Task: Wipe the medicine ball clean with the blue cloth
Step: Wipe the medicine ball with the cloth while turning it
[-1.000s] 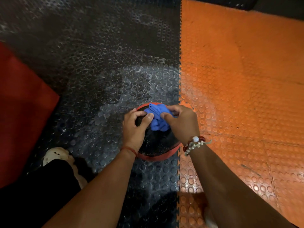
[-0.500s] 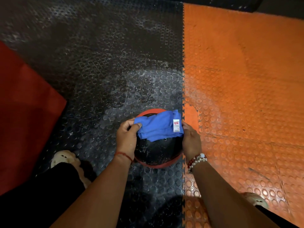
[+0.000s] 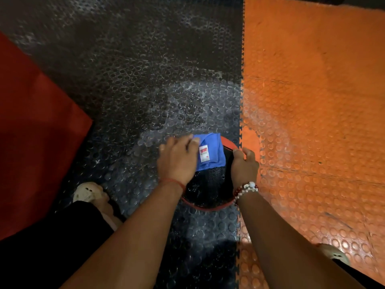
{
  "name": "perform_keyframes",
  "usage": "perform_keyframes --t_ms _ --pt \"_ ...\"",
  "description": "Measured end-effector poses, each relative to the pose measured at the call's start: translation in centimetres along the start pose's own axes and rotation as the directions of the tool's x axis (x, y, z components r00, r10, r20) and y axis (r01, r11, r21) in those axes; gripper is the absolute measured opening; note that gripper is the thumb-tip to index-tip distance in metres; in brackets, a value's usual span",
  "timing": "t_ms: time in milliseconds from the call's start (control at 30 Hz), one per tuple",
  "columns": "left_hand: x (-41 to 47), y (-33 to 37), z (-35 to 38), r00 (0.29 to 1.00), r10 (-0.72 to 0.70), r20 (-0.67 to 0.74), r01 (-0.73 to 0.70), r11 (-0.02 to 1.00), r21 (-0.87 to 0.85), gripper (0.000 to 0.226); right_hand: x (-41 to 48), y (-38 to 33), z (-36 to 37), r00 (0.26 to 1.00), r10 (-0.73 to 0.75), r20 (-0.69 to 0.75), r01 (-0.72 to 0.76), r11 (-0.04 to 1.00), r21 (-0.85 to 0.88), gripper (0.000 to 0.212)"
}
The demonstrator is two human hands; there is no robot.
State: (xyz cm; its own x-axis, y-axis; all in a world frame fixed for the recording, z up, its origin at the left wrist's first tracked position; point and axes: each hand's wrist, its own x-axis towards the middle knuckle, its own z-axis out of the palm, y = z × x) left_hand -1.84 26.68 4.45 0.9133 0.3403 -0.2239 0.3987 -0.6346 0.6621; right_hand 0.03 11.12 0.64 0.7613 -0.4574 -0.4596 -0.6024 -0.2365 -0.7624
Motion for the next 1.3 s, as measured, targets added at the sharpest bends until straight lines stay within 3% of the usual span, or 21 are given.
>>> perform_keyframes --t_ms 67,167,267,400,567,667,767,900,967,1000,1100,1133,1200,1300 --pt "-0.4 1.5 0.6 0.987 0.001 0.159 -0.034 0.979 0.203 0.065 -0.6 -0.2 0.2 1.0 0.019 0.01 -0.018 0.999 -0.032 0.044" --pt "-0.9 0.9 1.3 0.986 0.104 0.128 -0.145 0.916 0.375 0.069 -1.3 -0.2 0.7 1.0 0.012 -0.01 -0.013 0.995 -0.095 0.047" --pt "0.0 -1.9 1.2 0.942 0.323 0.087 -0.335 0.903 0.268 0.047 -1.1 -0.1 0.6 1.0 0.019 -0.013 -0.021 0.992 -0.125 0.05" --pt "-0.2 -4.1 0.6 0.844 0.532 0.067 -0.536 0.833 0.136 0.045 -0.6 -0.2 0.3 1.0 0.023 -0.016 -0.025 0.991 -0.129 0.049" --pt "-2.0 -1.9 0.9 0.911 0.412 0.004 -0.386 0.852 0.354 0.059 -1.1 -0.3 0.7 0.999 0.039 -0.014 -0.04 0.99 -0.138 0.051" --pt "-1.4 -1.7 1.1 0.901 0.433 -0.009 -0.417 0.872 0.256 0.044 -1.3 -0.3 0.8 0.999 0.038 -0.019 -0.041 0.99 -0.133 0.05" --pt "-0.8 -2.3 0.6 0.819 0.573 0.001 -0.564 0.805 0.184 0.034 -1.4 -0.3 0.6 0.999 0.045 -0.01 -0.046 0.991 -0.127 0.05" --pt "-1.0 -4.6 -1.1 0.576 0.796 0.188 -0.817 0.57 0.088 0.032 -1.2 -0.3 -0.1 0.999 0.039 -0.016 -0.041 0.993 -0.11 0.049" --pt "-1.5 -5.4 -1.9 0.525 0.806 0.272 -0.843 0.536 0.038 0.027 -1.0 -0.3 -0.3 0.999 0.051 -0.012 -0.052 0.993 -0.105 0.049" --pt "-1.7 -5.4 -2.2 0.556 0.789 0.262 -0.819 0.574 0.011 0.028 -1.0 -0.3 -0.2 0.999 0.051 -0.013 -0.052 0.993 -0.106 0.049" --pt "-2.0 -3.6 -1.9 0.832 0.546 0.092 -0.537 0.836 -0.112 0.037 -1.5 -0.1 0.1 0.999 0.044 -0.026 -0.047 0.991 -0.124 0.05" --pt "-1.9 -3.1 -1.3 0.899 0.435 0.053 -0.432 0.899 -0.07 0.042 -1.8 0.0 0.4 0.999 0.041 -0.032 -0.045 0.991 -0.129 0.05" --pt "-1.9 -2.3 0.3 0.951 0.309 0.006 -0.306 0.941 0.144 0.053 -2.2 0.2 0.8 0.998 0.031 -0.05 -0.038 0.988 -0.147 0.051" --pt "-2.6 -1.4 2.2 0.989 0.147 0.003 -0.146 0.981 0.128 0.049 -2.3 0.3 1.2 0.996 0.03 -0.081 -0.043 0.986 -0.16 0.051"
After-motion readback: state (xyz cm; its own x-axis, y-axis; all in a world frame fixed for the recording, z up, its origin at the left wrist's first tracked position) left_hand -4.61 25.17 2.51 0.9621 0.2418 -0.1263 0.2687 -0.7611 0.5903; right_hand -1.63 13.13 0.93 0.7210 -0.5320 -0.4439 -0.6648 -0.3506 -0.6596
